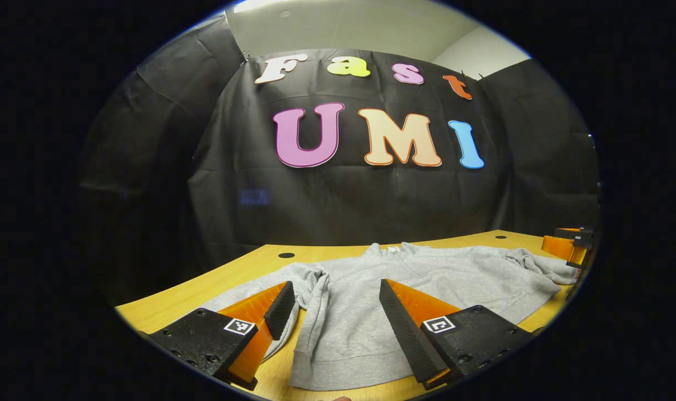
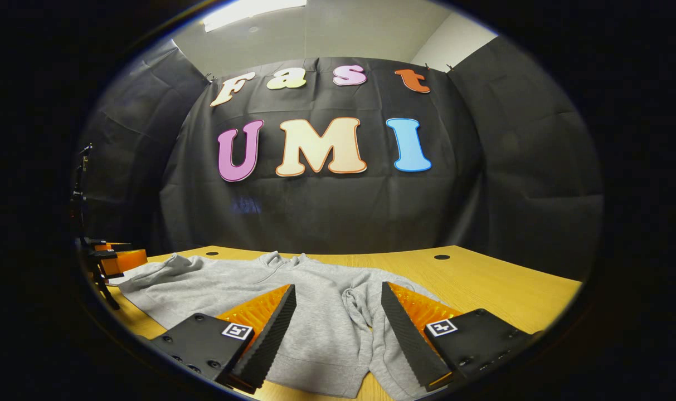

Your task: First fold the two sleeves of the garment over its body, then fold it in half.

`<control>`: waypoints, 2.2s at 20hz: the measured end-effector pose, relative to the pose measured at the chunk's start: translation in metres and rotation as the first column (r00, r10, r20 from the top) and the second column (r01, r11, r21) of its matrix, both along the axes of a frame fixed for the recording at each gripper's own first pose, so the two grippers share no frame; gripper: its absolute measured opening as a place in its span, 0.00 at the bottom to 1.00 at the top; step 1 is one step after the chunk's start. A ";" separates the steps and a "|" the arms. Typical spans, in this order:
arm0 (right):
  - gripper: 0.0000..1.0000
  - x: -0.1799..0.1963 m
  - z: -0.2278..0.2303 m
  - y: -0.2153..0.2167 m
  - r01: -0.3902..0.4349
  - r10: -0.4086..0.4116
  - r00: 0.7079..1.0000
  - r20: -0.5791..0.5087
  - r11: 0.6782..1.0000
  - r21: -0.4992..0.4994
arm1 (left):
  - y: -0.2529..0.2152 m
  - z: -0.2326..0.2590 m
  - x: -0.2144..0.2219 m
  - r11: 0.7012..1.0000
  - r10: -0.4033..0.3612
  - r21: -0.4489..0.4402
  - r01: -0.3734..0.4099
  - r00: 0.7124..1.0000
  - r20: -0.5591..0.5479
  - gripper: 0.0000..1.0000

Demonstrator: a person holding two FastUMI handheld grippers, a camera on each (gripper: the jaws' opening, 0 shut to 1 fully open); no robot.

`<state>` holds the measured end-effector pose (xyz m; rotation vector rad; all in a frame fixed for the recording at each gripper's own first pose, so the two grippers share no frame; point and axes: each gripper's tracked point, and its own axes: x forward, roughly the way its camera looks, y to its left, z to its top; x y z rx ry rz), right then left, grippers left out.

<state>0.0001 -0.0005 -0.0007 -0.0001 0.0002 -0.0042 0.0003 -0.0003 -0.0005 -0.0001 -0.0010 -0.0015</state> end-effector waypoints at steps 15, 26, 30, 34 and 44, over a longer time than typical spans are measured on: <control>0.96 0.000 0.001 0.001 -0.005 0.005 1.000 0.001 1.000 0.001 | 0.000 0.000 -0.001 1.000 0.000 0.000 0.000 1.000 0.000 0.94; 0.97 -0.015 0.037 -0.063 0.060 -0.056 0.998 -0.042 0.994 0.091 | 0.001 0.000 -0.001 1.000 0.000 0.000 0.000 1.000 0.000 0.94; 0.93 -0.043 0.042 -0.116 0.142 -0.142 0.981 -0.133 0.990 -0.011 | 0.001 0.000 -0.001 1.000 0.000 0.001 0.000 1.000 0.000 0.93; 0.97 -0.068 0.012 -0.146 0.180 -0.193 0.945 -0.263 0.981 -0.073 | 0.001 0.000 -0.001 1.000 -0.003 0.001 0.003 1.000 0.000 0.93; 0.99 -0.118 -0.066 -0.152 0.128 -0.192 0.799 -0.570 0.980 -0.151 | 0.001 0.001 -0.002 1.000 -0.003 0.001 0.003 1.000 0.000 0.93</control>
